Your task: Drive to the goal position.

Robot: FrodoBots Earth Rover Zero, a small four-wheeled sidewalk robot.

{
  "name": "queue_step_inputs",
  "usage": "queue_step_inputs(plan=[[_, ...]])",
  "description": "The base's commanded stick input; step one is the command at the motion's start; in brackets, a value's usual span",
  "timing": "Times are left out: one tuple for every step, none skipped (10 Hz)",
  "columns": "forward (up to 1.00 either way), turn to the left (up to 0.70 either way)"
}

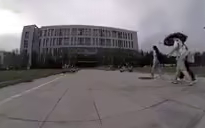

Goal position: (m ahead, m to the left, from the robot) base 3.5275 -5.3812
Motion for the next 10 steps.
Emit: queue_step_inputs(plan=[[0.7, 0.0], [0.7, 0.0], [0.7, 0.0], [0.7, 0.0], [0.7, 0.0], [0.7, 0.0], [0.7, 0.0], [0.7, 0.0], [0.7, 0.0], [0.7, -0.1]])
